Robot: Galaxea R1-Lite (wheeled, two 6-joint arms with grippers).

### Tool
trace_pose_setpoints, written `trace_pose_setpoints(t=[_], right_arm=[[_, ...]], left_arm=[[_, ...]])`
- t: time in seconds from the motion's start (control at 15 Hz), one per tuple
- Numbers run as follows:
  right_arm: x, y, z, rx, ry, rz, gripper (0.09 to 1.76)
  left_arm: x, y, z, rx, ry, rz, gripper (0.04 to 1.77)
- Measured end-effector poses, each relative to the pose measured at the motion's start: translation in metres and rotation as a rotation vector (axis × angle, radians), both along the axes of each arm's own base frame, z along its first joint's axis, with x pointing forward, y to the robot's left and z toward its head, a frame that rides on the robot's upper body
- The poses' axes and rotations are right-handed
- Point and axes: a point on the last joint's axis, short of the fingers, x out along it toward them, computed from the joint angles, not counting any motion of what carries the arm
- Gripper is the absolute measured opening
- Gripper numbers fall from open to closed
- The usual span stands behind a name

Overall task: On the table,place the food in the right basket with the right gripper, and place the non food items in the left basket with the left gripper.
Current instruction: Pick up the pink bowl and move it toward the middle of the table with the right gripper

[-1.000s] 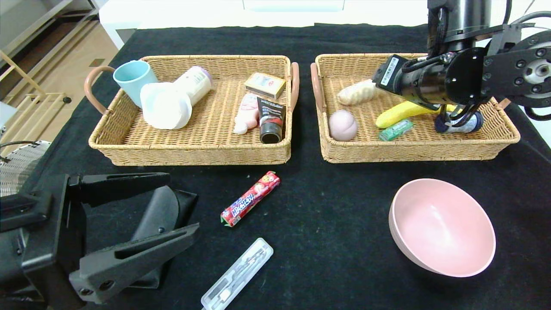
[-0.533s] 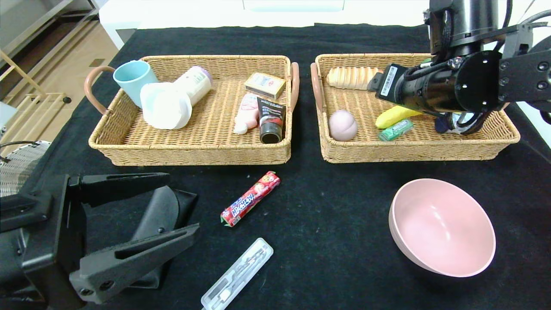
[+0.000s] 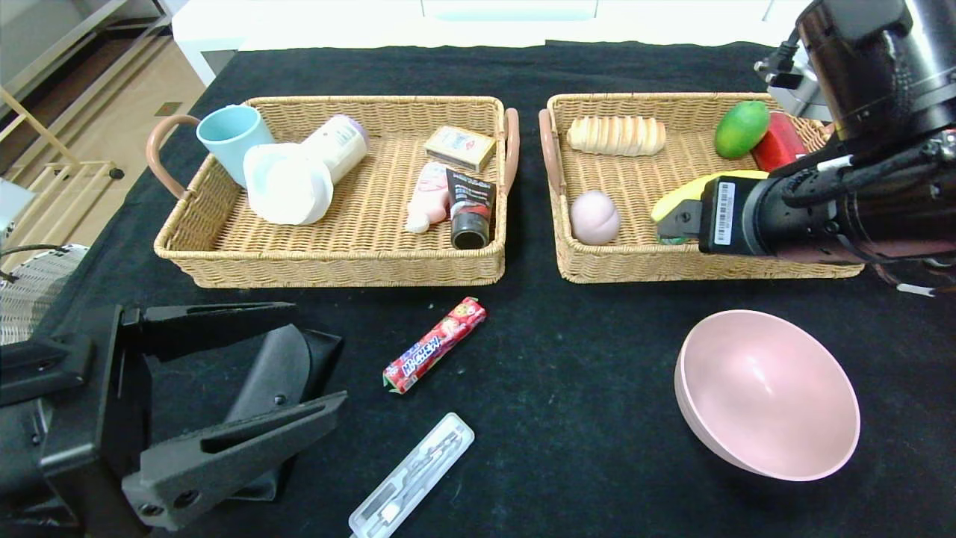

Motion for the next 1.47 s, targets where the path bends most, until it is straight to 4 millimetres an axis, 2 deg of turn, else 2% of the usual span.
trace_pose_setpoints(t=[0.27, 0.67, 1.47], right_arm=[[-0.028, 0.001, -0.006, 0.014, 0.111, -0.013, 1.69], [-0.039, 0.005, -0.035, -0.014, 0.234, 0.019, 1.70], [-0.024, 0.023, -0.081, -0.036, 0.355, -0.014, 1.70]], left_arm=[[0.000, 0.000, -0.001, 0.001, 0.003, -0.003, 1.72], [0.000, -0.001, -0.002, 0.002, 0.005, -0.003, 1.72], [0.000, 0.000, -0.001, 0.002, 0.001, -0.001, 1.72]])
